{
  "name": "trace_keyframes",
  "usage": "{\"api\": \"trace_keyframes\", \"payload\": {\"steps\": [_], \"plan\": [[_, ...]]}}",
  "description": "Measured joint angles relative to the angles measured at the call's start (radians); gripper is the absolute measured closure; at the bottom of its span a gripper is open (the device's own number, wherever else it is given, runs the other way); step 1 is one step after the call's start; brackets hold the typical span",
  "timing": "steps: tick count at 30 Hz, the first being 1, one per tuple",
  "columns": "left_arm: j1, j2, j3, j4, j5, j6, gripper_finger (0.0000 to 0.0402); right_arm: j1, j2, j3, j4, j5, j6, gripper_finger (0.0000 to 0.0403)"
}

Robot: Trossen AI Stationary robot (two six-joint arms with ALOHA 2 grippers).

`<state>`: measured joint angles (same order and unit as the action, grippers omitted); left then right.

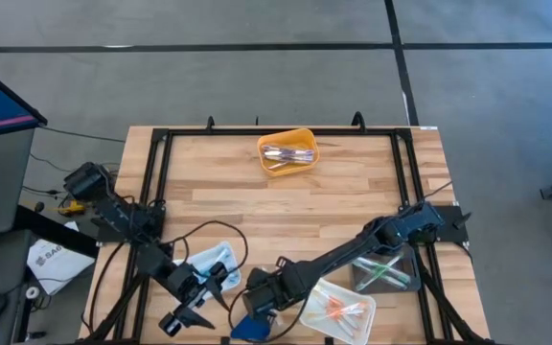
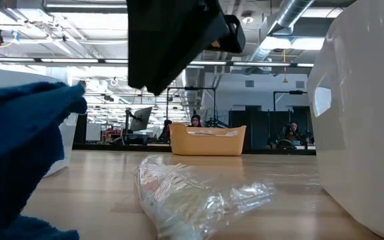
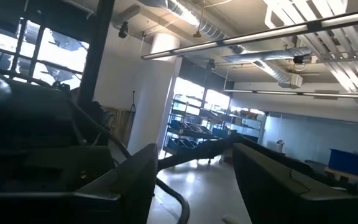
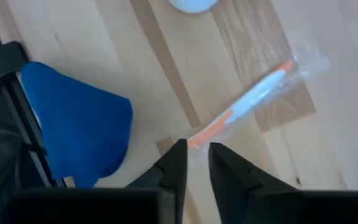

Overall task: Pick & Place Toothbrushes
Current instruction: Put the orange toothbrush into the right white bin

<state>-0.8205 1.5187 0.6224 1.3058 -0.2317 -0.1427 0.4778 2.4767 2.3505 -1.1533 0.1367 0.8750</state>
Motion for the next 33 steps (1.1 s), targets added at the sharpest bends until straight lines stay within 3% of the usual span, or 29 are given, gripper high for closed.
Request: {"api": "trace_keyframes", "payload": {"steps": [13, 22, 33], "plan": [[0.016, -0.012, 0.000, -0.002, -0.031, 0.011, 0.0198, 0.003, 0.000, 0.000, -0.021, 0.115, -0.048, 0.0269], [0.092, -0.072, -0.001, -0.002, -0.032, 0.041, 0.0198, -0.012, 0.000, 0.000, -0.139, 0.145, -0.064, 0.0238], [0.235, -0.080, -0.001, -0.011, -0.031, 0.060, 0.0198, -0.034, 0.000, 0.000, -0.095, 0.141, -0.156, 0.0214]]}}
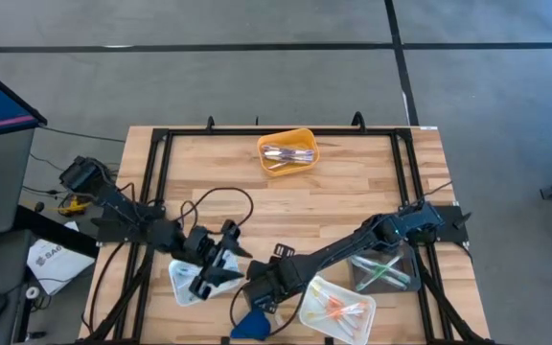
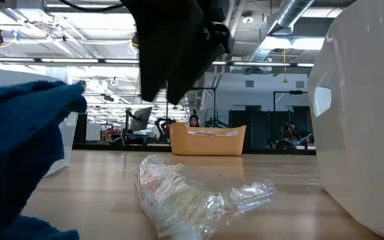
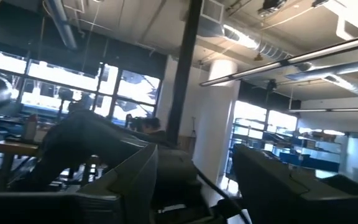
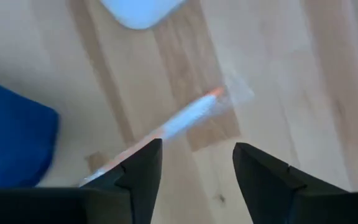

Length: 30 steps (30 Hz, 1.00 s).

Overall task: Pick & Place Toothbrushes
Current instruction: Put the orange toothbrush into the right white bin

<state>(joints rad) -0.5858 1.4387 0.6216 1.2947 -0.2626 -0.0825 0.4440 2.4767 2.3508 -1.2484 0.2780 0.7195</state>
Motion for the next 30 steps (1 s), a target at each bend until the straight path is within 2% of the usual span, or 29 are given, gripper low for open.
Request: {"api": "trace_keyframes", "payload": {"steps": [6, 9, 16, 21, 26, 30], "plan": [[0.043, -0.005, 0.000, -0.017, 0.000, 0.000, 0.0198, 0.005, 0.019, -0.009, 0.113, -0.036, -0.015, 0.0207], [0.052, -0.037, -0.001, -0.033, 0.007, 0.000, 0.0198, 0.000, 0.055, -0.019, 0.114, -0.066, 0.002, 0.0206], [0.046, -0.183, 0.000, -0.219, 0.006, 0.051, 0.0198, -0.023, 0.112, -0.018, 0.097, -0.160, 0.015, 0.0206], [0.034, -0.231, -0.001, -0.288, 0.026, 0.060, 0.0198, -0.034, 0.114, -0.019, 0.104, -0.164, 0.030, 0.0210], [0.027, -0.233, -0.001, -0.294, 0.028, 0.076, 0.0198, -0.056, 0.120, -0.019, 0.103, -0.177, 0.030, 0.0249], [0.027, -0.233, -0.001, -0.294, 0.030, 0.079, 0.0198, -0.070, 0.128, -0.015, 0.104, -0.202, 0.001, 0.0320]]}}
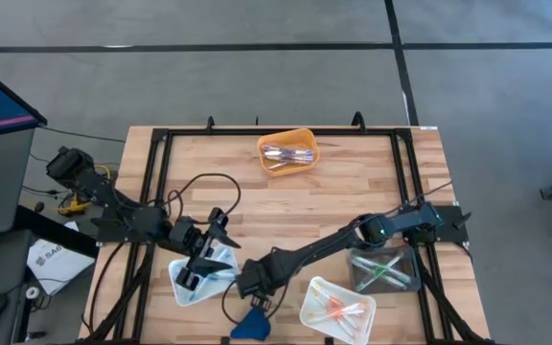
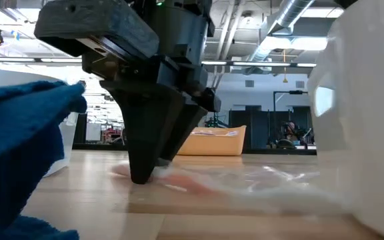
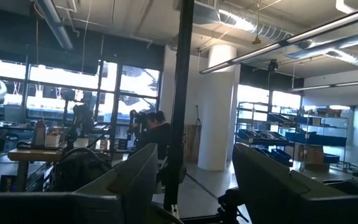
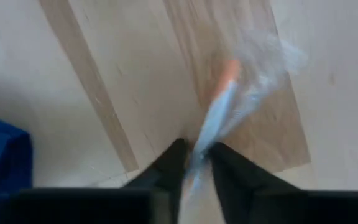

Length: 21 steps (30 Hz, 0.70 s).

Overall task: Pick & Place Toothbrushes
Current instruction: Put the orange toothbrush into the right white bin

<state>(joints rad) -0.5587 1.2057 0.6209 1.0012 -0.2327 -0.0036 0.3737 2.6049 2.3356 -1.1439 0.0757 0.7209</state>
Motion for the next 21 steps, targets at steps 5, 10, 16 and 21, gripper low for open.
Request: {"api": "trace_keyframes", "payload": {"steps": [5, 10, 16, 21], "plan": [[0.000, -0.002, 0.000, 0.001, 0.000, 0.000, 0.0198, -0.019, 0.008, 0.009, -0.004, -0.013, -0.046, 0.0386], [0.000, -0.002, 0.000, 0.000, 0.000, 0.000, 0.0198, -0.041, -0.001, 0.020, -0.036, 0.002, -0.078, 0.0380], [0.000, -0.002, 0.000, 0.000, -0.001, 0.000, 0.0198, -0.069, -0.050, 0.015, -0.148, 0.098, -0.171, 0.0387], [0.000, -0.002, 0.000, -0.011, -0.001, 0.012, 0.0198, -0.086, -0.137, 0.018, -0.270, 0.213, -0.182, 0.0394]]}}
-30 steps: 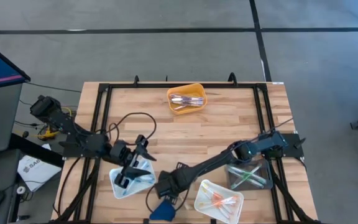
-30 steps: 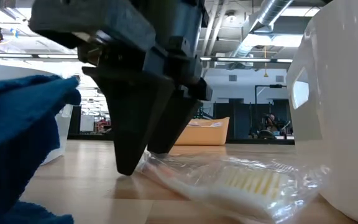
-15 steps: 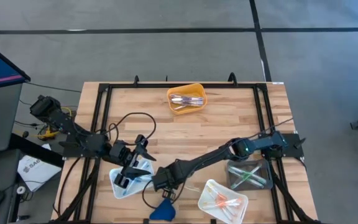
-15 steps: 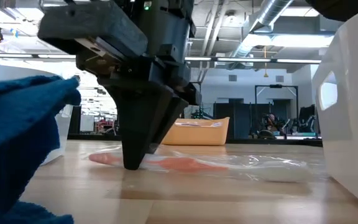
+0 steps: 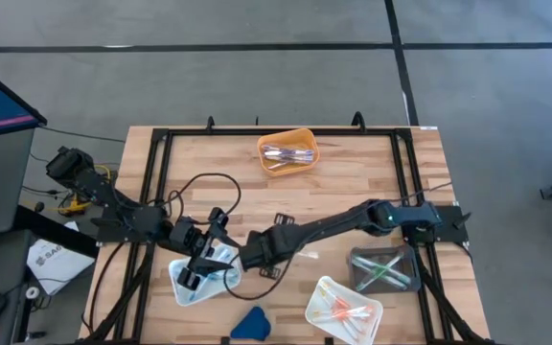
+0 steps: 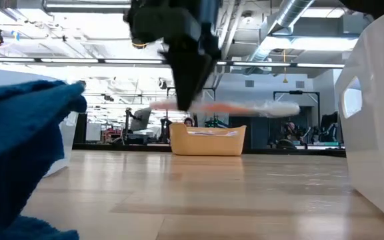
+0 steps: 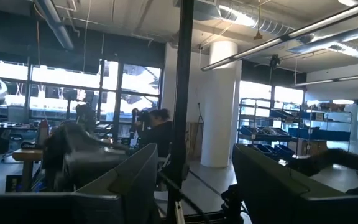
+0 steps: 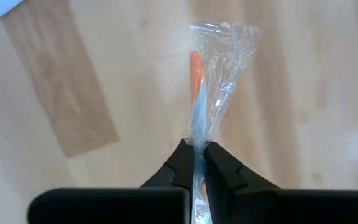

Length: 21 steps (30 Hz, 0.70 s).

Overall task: Pick & Place Toothbrushes
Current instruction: Put the orange toothbrush into the right white bin

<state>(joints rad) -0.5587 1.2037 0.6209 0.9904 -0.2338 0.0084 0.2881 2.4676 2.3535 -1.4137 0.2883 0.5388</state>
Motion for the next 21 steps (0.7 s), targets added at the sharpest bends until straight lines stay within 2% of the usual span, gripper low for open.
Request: {"api": "trace_keyframes", "payload": {"steps": [6, 13, 21], "plan": [[0.003, 0.000, 0.000, -0.008, -0.001, 0.013, 0.0198, 0.022, -0.144, 0.002, -0.001, 0.080, -0.092, 0.0394], [0.003, 0.000, 0.000, -0.020, -0.001, 0.014, 0.0198, 0.186, -0.276, -0.001, -0.033, 0.108, -0.221, 0.0394], [0.003, 0.000, 0.000, -0.023, -0.001, 0.014, 0.0198, 0.434, -0.322, -0.001, -0.075, 0.107, -0.105, 0.0394]]}}
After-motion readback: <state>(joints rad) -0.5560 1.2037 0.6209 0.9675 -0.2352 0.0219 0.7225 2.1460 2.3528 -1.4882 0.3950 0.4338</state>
